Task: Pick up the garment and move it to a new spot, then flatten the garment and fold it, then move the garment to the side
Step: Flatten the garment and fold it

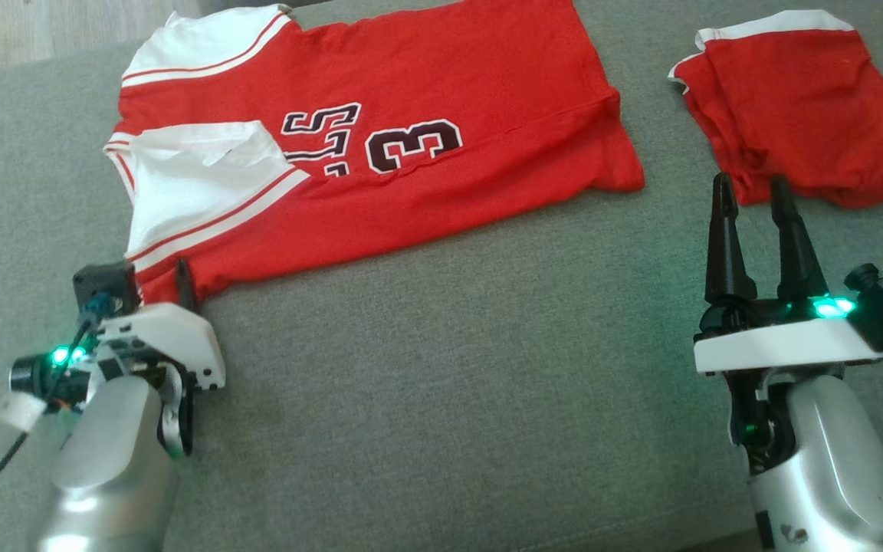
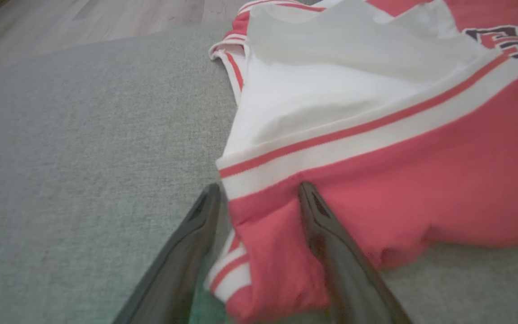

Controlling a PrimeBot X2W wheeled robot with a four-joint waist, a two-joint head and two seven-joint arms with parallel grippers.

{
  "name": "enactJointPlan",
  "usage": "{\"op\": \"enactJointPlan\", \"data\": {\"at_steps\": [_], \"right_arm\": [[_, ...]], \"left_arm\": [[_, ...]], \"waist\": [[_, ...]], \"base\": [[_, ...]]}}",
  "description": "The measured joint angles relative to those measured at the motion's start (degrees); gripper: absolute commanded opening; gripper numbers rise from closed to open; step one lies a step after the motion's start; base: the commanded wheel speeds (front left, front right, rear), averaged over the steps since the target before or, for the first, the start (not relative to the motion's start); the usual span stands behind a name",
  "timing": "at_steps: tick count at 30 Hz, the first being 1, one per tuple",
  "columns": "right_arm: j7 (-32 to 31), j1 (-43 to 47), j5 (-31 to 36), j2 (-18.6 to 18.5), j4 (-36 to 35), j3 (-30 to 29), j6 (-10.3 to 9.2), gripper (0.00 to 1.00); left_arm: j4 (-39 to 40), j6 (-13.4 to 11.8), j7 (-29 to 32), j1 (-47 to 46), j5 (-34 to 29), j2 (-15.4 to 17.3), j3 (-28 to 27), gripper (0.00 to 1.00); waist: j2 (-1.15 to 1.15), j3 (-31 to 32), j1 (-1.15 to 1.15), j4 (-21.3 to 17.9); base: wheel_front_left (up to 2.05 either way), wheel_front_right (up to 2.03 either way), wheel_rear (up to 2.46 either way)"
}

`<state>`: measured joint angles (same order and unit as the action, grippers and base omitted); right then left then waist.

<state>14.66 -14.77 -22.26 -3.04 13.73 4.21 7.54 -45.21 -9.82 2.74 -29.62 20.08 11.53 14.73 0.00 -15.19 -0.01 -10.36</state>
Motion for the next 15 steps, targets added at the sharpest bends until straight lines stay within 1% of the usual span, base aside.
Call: {"op": "enactJointPlan", "data": {"at_steps": [1, 2, 3, 5, 8, 11, 15], "right_arm": [[0.00, 0.00, 0.00, 0.00, 0.00, -0.02, 0.00, 1.00], [0.00, 0.00, 0.00, 0.00, 0.00, -0.04, -0.01, 1.00], [0.00, 0.00, 0.00, 0.00, 0.00, -0.08, -0.01, 1.00], [0.00, 0.00, 0.00, 0.00, 0.00, -0.27, 0.00, 1.00], [0.00, -0.01, 0.25, -0.01, 0.04, -0.66, 0.00, 1.00], [0.00, -0.50, 1.77, 0.00, 1.83, -0.59, 0.00, 1.00], [-0.27, -2.87, 4.63, 0.00, 7.70, -0.38, 0.00, 1.00]], "left_arm": [[-0.05, 0.44, 1.02, -0.34, 0.00, 0.10, 0.29, 0.65], [-0.08, 0.80, 1.83, -0.60, 0.00, 0.12, 0.53, 0.17], [-0.07, 1.08, 2.27, -0.75, -0.01, 0.12, 0.89, 0.00], [0.11, 1.62, 2.81, -0.98, -0.09, -0.04, 1.77, 0.00], [1.07, 1.25, 2.37, -0.91, -0.99, -0.11, 2.11, 0.00], [2.82, 0.98, -0.93, -0.24, -1.19, -0.22, 2.36, 0.00], [6.76, 0.74, -6.21, 0.63, -1.81, -0.25, 2.64, 0.00]], "waist": [[0.00, 0.03, 0.00, 0.00], [0.00, 0.08, 0.00, 0.03], [0.00, 0.12, 0.00, 0.09], [0.00, 0.25, 0.00, 0.35], [0.00, 0.34, 0.01, 1.02], [0.00, 0.38, 0.01, 1.92], [0.00, 0.28, 0.02, 3.20]], "base": [[0.00, 0.00, 0.00], [0.00, 0.00, 0.00], [0.00, 0.00, 0.00], [0.00, 0.00, 0.00], [0.00, 0.00, 0.00], [0.00, 0.00, 0.00], [0.00, 0.00, 0.00]]}}
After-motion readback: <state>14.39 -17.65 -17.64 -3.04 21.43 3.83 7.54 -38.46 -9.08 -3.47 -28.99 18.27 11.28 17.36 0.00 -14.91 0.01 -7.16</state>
